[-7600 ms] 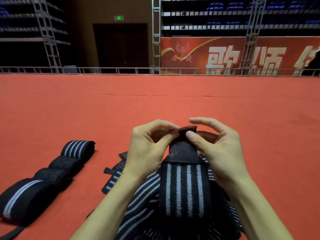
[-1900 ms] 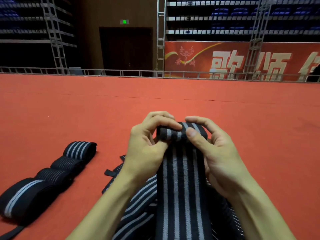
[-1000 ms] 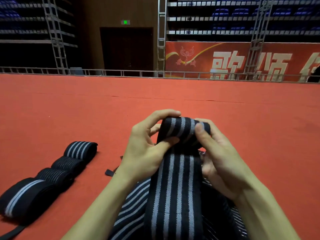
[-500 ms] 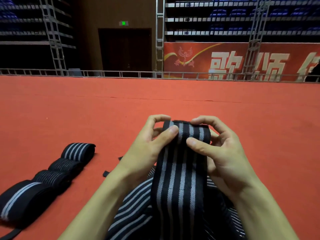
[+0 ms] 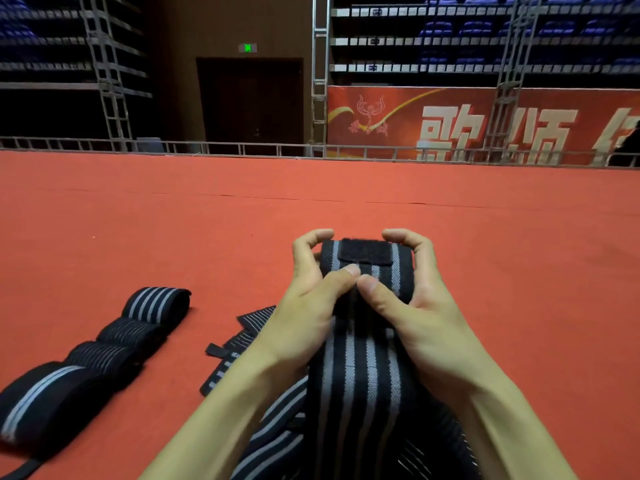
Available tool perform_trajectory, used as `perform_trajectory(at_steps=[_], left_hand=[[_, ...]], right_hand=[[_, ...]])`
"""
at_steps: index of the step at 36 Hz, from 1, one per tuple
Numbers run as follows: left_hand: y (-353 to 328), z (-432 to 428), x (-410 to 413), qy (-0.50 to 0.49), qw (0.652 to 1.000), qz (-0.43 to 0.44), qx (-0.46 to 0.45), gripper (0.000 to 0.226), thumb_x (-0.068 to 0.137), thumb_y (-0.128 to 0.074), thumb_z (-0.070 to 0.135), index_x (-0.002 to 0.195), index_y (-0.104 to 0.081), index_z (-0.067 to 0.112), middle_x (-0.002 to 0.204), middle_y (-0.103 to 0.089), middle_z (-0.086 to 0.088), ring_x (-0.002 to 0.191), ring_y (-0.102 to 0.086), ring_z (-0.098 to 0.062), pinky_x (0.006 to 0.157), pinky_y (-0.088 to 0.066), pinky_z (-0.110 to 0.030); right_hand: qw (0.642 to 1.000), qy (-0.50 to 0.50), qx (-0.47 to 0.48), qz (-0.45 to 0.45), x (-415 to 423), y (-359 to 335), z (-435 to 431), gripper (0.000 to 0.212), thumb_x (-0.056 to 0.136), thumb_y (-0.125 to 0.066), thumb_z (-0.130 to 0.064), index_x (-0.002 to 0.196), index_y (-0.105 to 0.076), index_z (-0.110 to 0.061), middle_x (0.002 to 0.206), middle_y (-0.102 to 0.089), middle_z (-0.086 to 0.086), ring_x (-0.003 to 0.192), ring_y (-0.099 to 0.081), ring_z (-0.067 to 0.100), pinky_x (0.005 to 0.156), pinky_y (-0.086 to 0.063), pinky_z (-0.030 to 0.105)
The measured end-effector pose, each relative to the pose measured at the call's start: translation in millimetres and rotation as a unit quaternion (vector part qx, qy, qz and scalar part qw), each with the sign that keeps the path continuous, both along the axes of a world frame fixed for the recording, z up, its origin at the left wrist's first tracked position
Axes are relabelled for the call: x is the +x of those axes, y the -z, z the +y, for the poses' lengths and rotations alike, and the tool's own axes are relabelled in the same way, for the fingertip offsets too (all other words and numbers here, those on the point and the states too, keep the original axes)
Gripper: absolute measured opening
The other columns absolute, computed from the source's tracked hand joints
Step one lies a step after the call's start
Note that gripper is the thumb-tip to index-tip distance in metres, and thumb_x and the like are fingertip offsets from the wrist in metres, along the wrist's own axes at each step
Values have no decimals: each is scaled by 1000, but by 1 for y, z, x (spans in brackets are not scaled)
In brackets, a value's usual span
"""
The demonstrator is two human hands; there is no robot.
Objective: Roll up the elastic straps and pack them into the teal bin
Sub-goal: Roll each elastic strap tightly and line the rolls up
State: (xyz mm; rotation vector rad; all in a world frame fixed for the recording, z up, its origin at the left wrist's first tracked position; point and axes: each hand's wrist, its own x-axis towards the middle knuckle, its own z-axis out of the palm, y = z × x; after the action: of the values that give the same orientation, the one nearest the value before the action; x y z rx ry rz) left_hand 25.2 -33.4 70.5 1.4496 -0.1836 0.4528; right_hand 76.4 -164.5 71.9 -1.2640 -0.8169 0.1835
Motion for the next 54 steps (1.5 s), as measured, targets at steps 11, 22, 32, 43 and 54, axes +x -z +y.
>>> perform_trajectory(at_steps=[11,22,32,43,54], left_hand=[[-2,18,2,-39,984,-85,152,43,89,-61,4,122,-47,27,113,-63,-8,99,-65,-23,84,-56,-33],[3,13,5,-26,983,-103,152,47,74,-58,-9,107,-52,23,108,-59,-18,94,-57,-35,86,-50,-52],[4,-1,6,24,995,54,-81,42,79,-72,33,113,-48,25,76,-68,5,69,-65,-10,56,-52,-26],[5,7,8,11,995,54,-89,63,69,-77,15,126,-53,24,109,-67,-14,87,-70,-24,70,-57,-37],[5,7,7,-40,993,-105,46,59,68,-65,-15,114,-57,20,105,-71,-1,97,-67,-12,83,-53,-24]], right_hand=[[998,-4,-8,57,8,2,-4,58,69,-73,-27,123,-53,-39,101,-71,10,83,-69,22,68,-57,35],[987,-38,78,137,10,-1,-3,26,74,-68,-27,95,-59,-14,78,-63,5,64,-62,16,53,-53,27],[993,-64,84,53,14,6,-3,46,64,-66,10,96,-58,-22,103,-67,0,82,-67,19,67,-59,30],[994,-58,34,90,18,3,-12,68,62,-75,17,113,-53,-22,116,-62,7,81,-69,18,64,-59,34],[972,-108,55,203,7,-5,-7,53,79,-69,-35,125,-53,-15,104,-72,8,94,-71,18,76,-61,36]])
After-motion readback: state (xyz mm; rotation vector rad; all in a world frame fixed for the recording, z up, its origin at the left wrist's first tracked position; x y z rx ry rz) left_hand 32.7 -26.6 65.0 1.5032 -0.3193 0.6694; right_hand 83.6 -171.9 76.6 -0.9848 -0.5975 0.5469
